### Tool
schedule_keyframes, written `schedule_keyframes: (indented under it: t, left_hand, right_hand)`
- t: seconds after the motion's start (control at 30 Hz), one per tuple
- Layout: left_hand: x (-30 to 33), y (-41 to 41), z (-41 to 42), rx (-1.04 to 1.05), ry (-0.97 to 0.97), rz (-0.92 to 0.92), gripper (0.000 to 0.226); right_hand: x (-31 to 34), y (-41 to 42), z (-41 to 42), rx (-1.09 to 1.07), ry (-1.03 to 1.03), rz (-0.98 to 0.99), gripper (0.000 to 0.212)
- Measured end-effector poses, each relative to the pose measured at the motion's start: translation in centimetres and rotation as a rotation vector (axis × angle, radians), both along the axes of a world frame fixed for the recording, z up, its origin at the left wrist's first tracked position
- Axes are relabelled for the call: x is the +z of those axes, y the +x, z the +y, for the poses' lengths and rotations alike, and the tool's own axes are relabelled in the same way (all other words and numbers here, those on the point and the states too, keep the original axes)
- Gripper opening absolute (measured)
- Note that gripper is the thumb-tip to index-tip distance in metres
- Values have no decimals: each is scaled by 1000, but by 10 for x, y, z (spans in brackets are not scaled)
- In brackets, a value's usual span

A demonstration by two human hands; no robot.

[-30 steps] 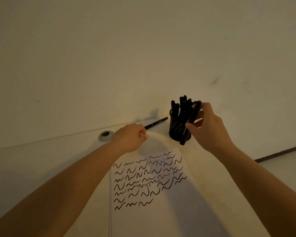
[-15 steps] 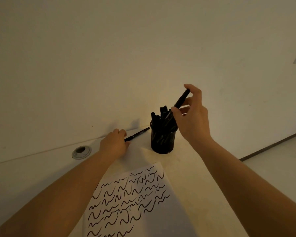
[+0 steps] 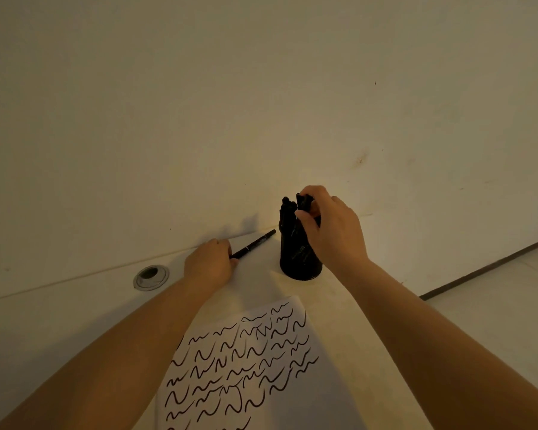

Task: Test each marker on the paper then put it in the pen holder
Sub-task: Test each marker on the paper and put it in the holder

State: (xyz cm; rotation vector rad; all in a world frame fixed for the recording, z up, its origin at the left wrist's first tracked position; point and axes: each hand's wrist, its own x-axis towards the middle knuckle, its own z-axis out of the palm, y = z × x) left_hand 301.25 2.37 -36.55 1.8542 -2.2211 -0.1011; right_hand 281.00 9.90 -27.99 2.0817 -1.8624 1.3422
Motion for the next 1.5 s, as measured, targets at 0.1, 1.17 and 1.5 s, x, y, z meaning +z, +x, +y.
schedule_keyframes:
  t: [0.1,1.17,1.5]
  left_hand:
    - [2,0,0,-5,-10,-12,25]
    - [45,45,230,-238,-5,496,11]
    - [43,47,274,-267,-1,694,28]
  right_hand:
    - [-2,1,-1,-14,-3,90,19]
    - [-28,91,142,340,528,-734,32]
    - [-33,116,191,384,471,-804,29]
